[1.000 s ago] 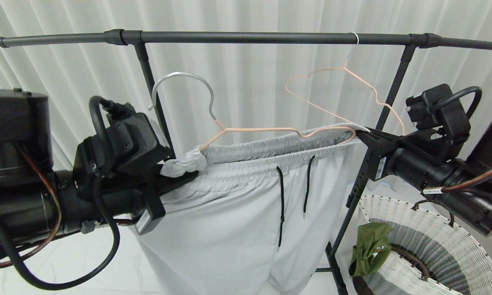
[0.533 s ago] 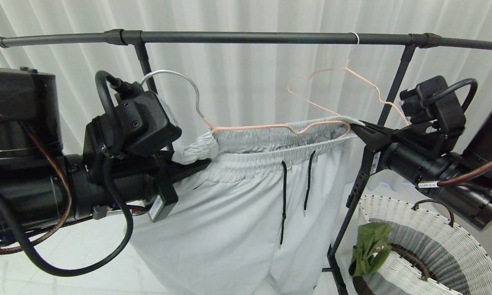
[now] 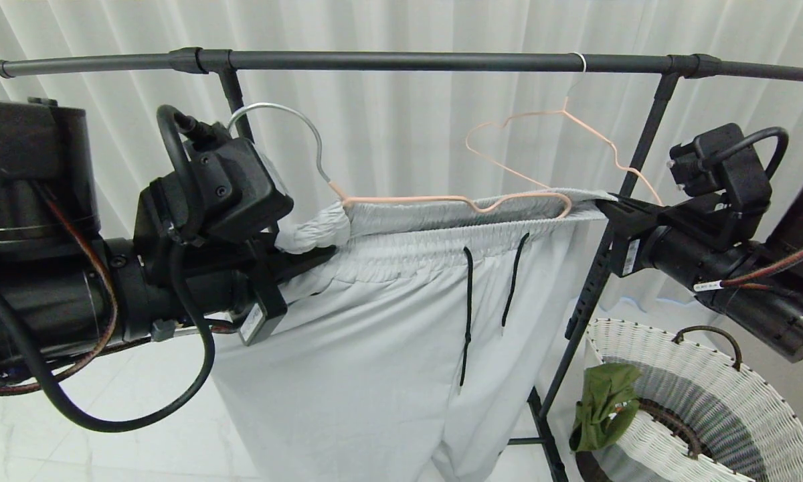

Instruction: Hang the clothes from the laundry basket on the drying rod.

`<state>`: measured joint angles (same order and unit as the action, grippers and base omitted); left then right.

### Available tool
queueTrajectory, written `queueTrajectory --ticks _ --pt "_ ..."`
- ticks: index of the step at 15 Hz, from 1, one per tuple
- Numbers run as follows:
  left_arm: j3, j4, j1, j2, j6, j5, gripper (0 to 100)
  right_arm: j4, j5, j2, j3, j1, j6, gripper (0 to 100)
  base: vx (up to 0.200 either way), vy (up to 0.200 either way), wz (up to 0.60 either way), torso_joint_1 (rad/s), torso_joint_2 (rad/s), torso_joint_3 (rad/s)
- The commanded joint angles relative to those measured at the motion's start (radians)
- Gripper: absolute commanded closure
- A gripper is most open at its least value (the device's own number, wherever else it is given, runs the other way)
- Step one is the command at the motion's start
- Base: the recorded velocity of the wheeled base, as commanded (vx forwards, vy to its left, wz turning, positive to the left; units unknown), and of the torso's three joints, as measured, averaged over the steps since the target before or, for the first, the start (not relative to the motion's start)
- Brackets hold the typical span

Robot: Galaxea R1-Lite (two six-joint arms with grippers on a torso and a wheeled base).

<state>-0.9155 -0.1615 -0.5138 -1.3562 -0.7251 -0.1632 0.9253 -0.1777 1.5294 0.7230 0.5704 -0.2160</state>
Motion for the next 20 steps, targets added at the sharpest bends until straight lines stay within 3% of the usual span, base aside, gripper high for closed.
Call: queueTrajectory --ticks 1,6,13,16,20 --pt "0.003 0.000 0.003 -0.023 -0.043 0.001 100 0.001 0.010 -0.008 0.006 -0.015 0.000 100 0.000 0.000 0.00 0.000 0.00 0.000" --pt "-0.043 0.000 -0.015 -0.093 -0.071 -0.001 100 0.001 0.030 -0.040 0.015 0.037 0.000 100 0.000 0.000 0.00 0.000 0.00 0.000" --pt "-0.126 0.000 -0.068 -0.143 -0.063 0.004 100 0.001 0.024 0.008 0.018 0.246 -0.045 100 0.000 0.000 0.00 0.000 0.00 0.000" --pt "-0.132 -0.003 -0.068 -0.141 -0.050 -0.001 100 0.003 0.024 0.023 0.023 0.250 -0.045 100 0.000 0.000 0.00 0.000 0.00 0.000" --pt "-0.138 -0.021 -0.083 -0.139 0.044 0.004 100 0.001 0.018 0.014 0.024 0.247 -0.045 100 0.000 0.000 0.00 0.000 0.00 0.000"
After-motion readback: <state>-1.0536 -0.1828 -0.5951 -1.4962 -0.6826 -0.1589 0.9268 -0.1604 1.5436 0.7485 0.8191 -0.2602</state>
